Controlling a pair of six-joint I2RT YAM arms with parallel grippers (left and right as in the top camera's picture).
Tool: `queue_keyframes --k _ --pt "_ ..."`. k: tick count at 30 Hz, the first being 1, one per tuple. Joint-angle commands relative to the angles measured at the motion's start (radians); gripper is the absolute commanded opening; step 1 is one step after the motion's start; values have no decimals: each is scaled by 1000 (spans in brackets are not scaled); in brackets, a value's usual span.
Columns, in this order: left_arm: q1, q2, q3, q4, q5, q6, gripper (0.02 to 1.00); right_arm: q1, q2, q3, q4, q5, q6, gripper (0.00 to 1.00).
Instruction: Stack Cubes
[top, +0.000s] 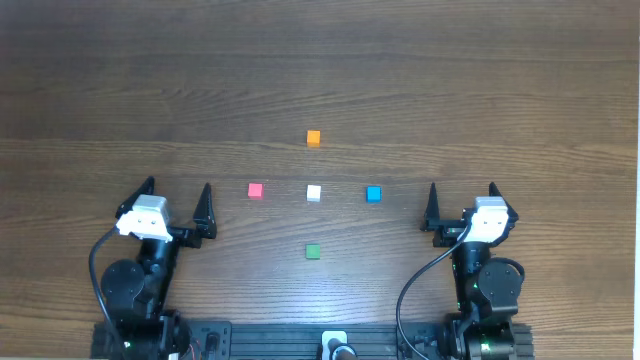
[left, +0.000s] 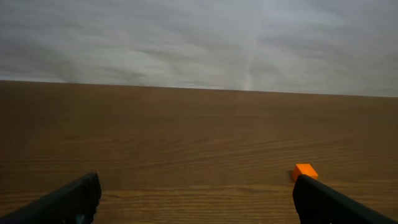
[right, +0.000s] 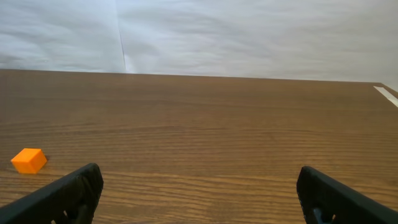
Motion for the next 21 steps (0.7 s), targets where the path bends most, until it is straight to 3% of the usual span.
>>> queue_keyframes --k 1,21 --pt "6 10 -6 0 9 14 998 -6 0 -9 2 -12 3 991" --pt "6 15 -6 0 9 14 1000 -6 0 -9 2 -12 3 991"
